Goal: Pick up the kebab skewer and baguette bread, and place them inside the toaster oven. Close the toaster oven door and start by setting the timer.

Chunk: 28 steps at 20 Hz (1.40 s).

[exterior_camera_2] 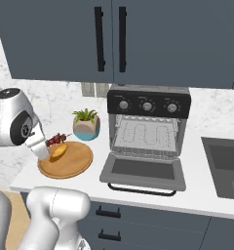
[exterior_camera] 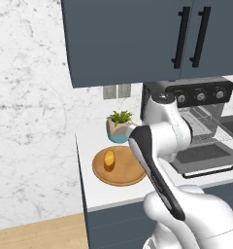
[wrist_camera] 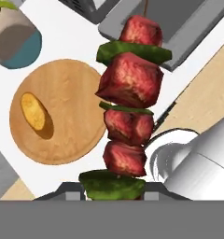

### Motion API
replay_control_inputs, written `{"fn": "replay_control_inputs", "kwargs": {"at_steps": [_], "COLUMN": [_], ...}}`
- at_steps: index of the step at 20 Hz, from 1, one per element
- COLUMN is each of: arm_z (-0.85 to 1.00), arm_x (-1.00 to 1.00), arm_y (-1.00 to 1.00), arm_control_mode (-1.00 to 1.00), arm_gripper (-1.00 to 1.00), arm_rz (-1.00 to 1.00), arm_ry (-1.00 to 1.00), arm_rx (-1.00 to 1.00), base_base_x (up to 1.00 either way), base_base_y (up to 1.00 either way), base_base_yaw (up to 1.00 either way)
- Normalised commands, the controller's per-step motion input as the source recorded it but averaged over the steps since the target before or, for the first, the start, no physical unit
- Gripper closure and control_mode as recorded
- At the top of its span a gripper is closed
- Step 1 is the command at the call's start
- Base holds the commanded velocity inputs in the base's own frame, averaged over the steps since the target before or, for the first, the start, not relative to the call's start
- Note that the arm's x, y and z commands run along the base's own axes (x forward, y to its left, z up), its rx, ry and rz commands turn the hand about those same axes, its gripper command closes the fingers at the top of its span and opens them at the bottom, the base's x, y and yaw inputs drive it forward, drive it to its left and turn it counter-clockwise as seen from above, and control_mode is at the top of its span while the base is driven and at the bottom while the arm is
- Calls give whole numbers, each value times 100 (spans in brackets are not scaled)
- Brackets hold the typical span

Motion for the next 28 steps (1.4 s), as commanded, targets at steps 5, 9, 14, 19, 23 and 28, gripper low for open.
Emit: {"fn": "replay_control_inputs", "kwargs": {"at_steps": [5, 9, 14, 19, 23, 28], "arm_z": [55, 45, 43, 41, 11, 12], "arm_x": [-62, -33, -11, -1, 0, 0], "arm_y": [-11, -10, -26, -59, -68, -64], "arm_control_mode": [-100, -100, -100, -100, -100, -100], "arm_gripper": [100, 100, 100, 100, 100, 100], "arm_rz": [-45, -27, -7, -5, -11, -13], "arm_ry": [-13, -15, -16, -10, -7, -8], "arm_rx": [12, 4, 0, 5, 11, 14], "base_base_x": [0, 0, 0, 0, 0, 0], "base_base_y": [0, 0, 0, 0, 0, 0], "base_base_yaw": [0, 0, 0, 0, 0, 0]}}
